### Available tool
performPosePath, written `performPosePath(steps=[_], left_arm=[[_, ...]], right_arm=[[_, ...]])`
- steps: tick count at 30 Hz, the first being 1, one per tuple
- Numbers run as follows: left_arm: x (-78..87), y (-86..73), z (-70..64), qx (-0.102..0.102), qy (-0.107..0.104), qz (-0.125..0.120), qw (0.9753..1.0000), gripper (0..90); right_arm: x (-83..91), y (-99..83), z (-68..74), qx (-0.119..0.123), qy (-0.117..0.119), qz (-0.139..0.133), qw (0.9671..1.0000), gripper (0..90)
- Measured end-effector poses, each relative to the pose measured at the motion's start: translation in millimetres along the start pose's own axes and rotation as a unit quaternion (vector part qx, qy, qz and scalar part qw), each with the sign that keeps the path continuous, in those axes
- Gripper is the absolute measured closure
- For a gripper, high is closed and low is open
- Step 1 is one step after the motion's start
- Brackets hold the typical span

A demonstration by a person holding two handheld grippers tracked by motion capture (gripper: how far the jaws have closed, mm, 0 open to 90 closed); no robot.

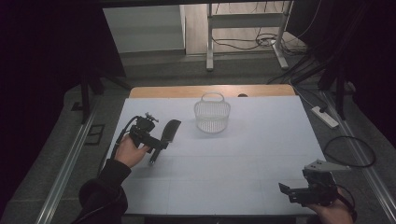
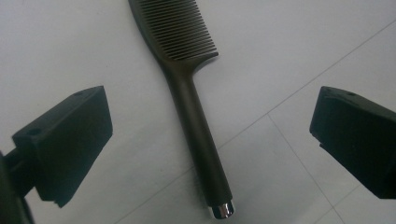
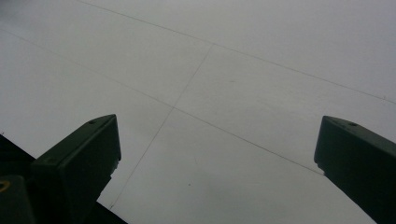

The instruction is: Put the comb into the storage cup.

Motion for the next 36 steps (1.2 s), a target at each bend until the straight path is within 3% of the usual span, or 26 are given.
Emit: performPosePath(steps=[14,27,36], left_arm=[[-15.7,16.3,-2.1,-0.003,0.008,0.018,0.9998,0.0],[-30.3,2.2,3.7,0.007,0.02,0.038,0.999,0.0],[-42.8,-6.7,4.8,-0.002,0.031,0.054,0.9981,0.0]], right_arm=[[-0.2,-0.2,-0.1,0.0,0.001,0.002,1.0,0.8],[-0.5,-0.3,0.4,0.002,0.001,0.003,1.0,0.8],[-0.6,-0.4,0.8,0.004,0.003,0.004,1.0,0.8]])
Point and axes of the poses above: each handheld gripper's, and its own axes: x roughly backward along the jaws, y roughly out of its top, z roughly to its left, the point moved 6 cm from there along -x, roughly forward along the jaws, and after that the axes turned 8 degrees about -z, right-handed, at the moved point
